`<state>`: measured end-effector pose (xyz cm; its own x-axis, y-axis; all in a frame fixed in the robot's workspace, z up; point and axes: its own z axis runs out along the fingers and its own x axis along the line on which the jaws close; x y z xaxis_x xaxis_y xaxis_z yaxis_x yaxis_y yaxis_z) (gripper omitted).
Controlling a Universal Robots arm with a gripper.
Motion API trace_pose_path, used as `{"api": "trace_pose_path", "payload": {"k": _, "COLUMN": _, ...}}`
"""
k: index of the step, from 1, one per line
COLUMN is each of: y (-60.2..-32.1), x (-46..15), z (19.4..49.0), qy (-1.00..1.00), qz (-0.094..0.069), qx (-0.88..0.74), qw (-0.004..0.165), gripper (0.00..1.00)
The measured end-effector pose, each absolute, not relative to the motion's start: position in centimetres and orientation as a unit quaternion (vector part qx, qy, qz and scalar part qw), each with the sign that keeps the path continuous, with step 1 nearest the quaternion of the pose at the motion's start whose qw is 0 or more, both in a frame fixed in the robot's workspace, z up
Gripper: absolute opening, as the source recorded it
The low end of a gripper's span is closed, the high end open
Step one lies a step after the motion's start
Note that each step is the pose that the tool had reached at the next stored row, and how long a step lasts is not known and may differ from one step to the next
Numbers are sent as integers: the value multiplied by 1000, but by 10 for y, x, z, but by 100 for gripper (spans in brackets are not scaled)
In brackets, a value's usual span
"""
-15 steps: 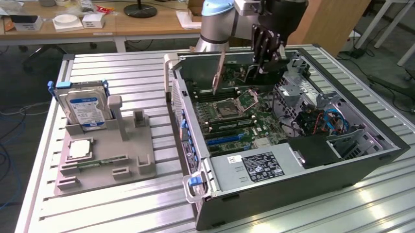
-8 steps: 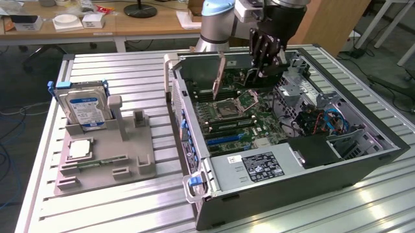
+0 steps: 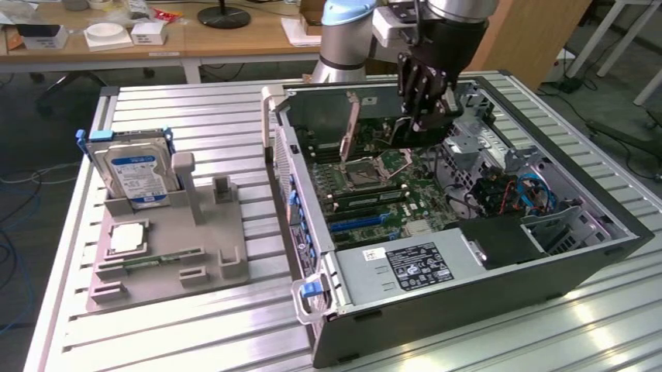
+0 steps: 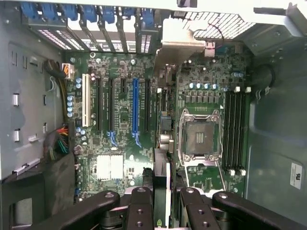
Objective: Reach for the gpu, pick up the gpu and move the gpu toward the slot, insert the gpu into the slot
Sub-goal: 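Insert the gpu into the slot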
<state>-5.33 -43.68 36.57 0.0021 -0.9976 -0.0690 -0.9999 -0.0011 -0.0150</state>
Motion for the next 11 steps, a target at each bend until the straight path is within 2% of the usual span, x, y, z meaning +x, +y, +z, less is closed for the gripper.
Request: {"api": "trace_pose_path", "payload": {"k": 11, "y": -447, "x": -58, "z": 358, "qy": 706, "qz": 12, "qx": -707, "qw": 29, "gripper": 27}}
